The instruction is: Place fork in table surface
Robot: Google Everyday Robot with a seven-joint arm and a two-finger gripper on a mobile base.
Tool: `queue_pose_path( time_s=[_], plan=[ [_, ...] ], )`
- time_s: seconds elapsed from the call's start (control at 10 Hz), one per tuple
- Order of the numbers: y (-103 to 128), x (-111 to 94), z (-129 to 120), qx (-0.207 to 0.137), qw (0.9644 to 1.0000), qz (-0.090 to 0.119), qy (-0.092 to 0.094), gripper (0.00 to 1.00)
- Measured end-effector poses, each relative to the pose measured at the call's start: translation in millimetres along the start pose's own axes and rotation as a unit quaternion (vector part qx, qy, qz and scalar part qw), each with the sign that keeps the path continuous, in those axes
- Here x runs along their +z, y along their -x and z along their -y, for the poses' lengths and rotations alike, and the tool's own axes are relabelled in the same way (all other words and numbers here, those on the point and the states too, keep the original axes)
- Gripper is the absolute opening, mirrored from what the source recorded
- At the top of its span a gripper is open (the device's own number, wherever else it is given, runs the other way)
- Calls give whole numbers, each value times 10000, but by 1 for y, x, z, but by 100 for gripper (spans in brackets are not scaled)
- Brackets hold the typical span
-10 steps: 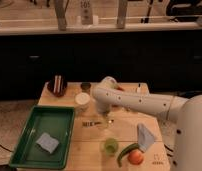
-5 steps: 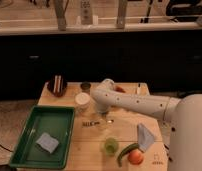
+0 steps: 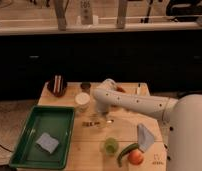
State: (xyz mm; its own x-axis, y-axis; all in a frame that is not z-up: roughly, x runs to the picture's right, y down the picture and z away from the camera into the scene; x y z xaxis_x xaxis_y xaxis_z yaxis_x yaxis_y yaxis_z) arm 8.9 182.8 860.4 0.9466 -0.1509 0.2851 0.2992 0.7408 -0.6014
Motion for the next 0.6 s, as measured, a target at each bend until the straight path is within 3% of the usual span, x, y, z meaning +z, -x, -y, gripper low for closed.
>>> queue_pose_path(
  time_s=[0.2,0.6],
  plan=[
    [-2,2,0,12,10000,40,41,46],
    [-7,-3,0,-17,9999,46,109,8]
  ],
)
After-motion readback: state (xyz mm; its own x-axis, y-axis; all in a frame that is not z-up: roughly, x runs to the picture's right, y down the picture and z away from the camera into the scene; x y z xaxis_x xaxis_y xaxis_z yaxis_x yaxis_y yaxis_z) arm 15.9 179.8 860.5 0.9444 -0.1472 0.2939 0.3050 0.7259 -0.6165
